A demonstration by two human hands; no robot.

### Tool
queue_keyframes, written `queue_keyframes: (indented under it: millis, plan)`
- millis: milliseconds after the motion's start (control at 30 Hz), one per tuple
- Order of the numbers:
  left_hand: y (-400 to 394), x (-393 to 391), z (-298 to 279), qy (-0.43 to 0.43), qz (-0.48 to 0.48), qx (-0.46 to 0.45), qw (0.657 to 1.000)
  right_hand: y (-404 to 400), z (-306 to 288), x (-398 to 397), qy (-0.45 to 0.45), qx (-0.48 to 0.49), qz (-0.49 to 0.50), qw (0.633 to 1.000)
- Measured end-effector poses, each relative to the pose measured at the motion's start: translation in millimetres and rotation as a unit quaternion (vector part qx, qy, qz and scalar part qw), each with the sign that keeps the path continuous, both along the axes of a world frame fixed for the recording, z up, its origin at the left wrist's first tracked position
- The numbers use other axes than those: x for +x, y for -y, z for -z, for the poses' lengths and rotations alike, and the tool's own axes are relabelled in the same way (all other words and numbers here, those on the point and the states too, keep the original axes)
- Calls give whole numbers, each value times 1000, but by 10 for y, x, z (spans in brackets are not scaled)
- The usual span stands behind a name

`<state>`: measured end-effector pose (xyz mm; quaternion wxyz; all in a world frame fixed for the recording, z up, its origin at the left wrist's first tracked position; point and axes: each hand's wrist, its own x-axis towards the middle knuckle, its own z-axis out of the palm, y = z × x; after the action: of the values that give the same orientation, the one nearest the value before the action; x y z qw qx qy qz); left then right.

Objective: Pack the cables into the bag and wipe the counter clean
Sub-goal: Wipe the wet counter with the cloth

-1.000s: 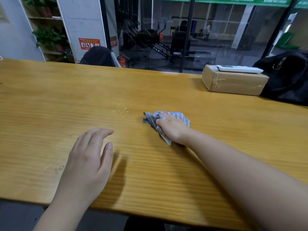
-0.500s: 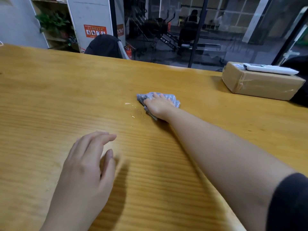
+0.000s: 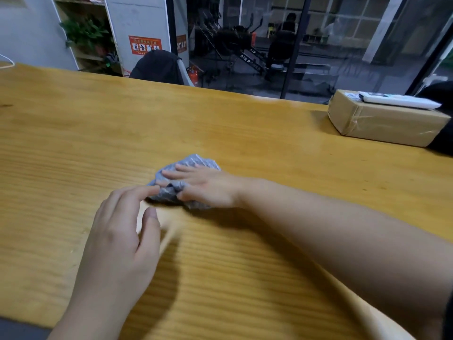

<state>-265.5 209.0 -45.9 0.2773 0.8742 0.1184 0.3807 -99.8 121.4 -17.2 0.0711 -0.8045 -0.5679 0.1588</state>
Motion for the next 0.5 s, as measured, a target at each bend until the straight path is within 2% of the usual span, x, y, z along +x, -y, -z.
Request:
queue_keyframes:
  millis: [167, 267, 500]
  plan:
    - [45, -58, -42, 0, 10, 4, 1000, 659, -36, -417, -35, -13, -48, 998]
    - [49, -80, -33, -7, 19, 17, 1000, 1012, -27, -540, -59, -10, -41, 997]
    - [61, -86, -24, -11, 17, -13, 1000, 1210, 45, -452, -60, 42, 143, 987]
